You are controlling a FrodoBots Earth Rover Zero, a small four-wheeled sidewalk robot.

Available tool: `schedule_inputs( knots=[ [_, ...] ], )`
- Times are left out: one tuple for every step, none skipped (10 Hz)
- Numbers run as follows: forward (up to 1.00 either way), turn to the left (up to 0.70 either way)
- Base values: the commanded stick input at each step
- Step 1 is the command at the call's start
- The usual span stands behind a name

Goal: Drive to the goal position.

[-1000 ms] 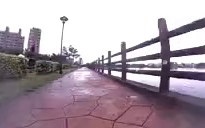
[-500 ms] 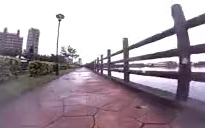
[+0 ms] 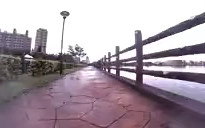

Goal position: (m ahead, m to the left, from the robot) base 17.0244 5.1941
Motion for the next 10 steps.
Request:
schedule_inputs(
  knots=[
    [1.00,0.27],
    [1.00,0.34],
    [1.00,0.07],
    [1.00,0.00],
    [1.00,0.14],
    [1.00,0.28],
    [1.00,0.28],
    [1.00,0.05],
    [1.00,0.01],
    [1.00,-0.01]
  ],
)
